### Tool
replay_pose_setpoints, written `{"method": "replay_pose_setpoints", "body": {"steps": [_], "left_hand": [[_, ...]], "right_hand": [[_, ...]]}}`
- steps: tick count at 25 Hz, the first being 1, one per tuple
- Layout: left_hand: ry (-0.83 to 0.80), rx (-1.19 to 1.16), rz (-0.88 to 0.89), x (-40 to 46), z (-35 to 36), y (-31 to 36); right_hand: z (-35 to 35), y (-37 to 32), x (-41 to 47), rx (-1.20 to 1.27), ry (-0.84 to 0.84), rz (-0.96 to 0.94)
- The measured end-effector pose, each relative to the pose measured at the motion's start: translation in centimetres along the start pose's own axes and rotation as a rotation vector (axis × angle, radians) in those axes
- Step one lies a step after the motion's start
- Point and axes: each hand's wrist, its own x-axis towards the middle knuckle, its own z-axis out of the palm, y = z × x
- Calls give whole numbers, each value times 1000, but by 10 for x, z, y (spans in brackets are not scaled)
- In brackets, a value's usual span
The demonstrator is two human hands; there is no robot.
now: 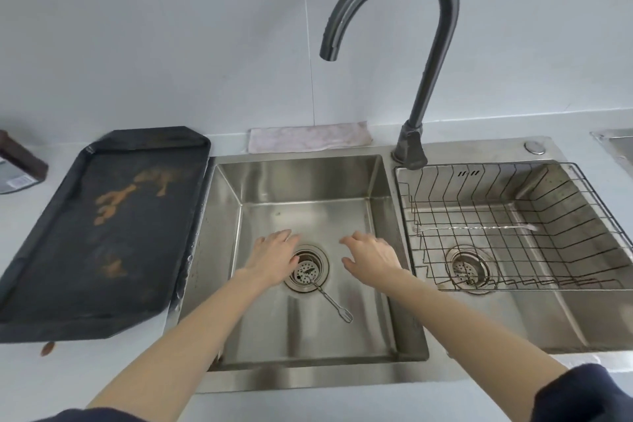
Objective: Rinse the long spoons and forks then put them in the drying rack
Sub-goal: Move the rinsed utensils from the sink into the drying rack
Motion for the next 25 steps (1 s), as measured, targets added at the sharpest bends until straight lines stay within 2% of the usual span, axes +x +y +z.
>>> {"method": "replay_pose_setpoints", "body": {"steps": [9,15,22,25], "left_hand": [[-170,19,153,36,45,-35],[-232,52,191,49,74,-40],[-190,-95,202,73,92,-45],[-215,-9,228,85,99,-46]], "right_hand": [[55,-23,38,119,-154,193],[84,-25,50,149,-236,219],[110,-27,67,137,-279,241],[117,-26,72,110,-287,231]]}}
